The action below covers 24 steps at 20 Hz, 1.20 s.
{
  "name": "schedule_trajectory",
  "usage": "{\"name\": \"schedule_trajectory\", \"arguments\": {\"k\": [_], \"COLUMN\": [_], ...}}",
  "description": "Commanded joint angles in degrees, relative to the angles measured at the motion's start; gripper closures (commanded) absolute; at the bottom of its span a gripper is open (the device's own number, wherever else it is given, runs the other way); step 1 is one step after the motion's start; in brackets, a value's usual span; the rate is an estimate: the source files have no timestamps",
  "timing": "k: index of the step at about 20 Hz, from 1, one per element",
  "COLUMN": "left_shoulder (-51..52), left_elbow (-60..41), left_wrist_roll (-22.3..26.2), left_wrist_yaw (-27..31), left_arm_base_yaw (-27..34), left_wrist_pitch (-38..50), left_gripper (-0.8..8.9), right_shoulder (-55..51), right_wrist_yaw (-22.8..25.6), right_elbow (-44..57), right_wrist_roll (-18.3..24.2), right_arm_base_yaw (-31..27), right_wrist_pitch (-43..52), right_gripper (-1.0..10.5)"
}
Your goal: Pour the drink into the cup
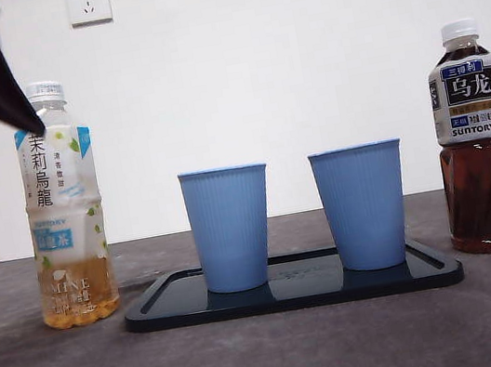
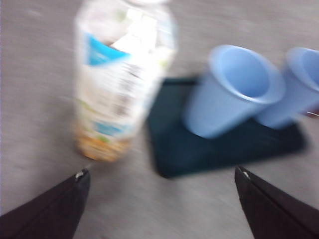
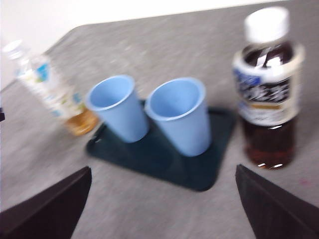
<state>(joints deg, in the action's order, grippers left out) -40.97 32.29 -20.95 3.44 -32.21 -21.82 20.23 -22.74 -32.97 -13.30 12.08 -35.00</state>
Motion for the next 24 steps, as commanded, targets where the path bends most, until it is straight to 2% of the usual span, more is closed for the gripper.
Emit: {"name": "schedule_trajectory", "arguments": {"k": [1,9,13,17,24], "left_shoulder": [5.1,17.8,21.8,22.6,22.6], "left_elbow": [0.8,0.9,0.9,0.9,0.9], "left_wrist_roll": [-1.4,-3.1,-3.9,-3.2,2.5], "left_wrist_yaw": [-6.7,-20.6,-24.2,-24.3,-24.3], "left_arm_base_yaw": [-1.1,-2.0,-2.0,-2.0,-2.0], "left_wrist_pitch": [-3.0,-9.4,-10.8,-10.7,-7.7], "left_gripper": [3.45,3.46,3.49,3.49,3.5], "right_shoulder": [-0.1,-0.1,-0.1,-0.2,-0.2], "right_wrist_yaw": [-2.5,-12.9,-15.8,-16.2,-16.3], "right_elbow": [-0.7,-0.8,-1.2,-3.6,-7.0], "right_wrist_roll": [0.2,-0.7,-1.3,-1.2,-1.1], "right_arm_base_yaw": [0.3,0.3,0.3,1.0,1.0], "right_wrist_pitch": [-1.5,-3.8,-7.3,-10.7,-10.1], "right_gripper": [4.8,4.8,4.8,4.8,4.8]}}
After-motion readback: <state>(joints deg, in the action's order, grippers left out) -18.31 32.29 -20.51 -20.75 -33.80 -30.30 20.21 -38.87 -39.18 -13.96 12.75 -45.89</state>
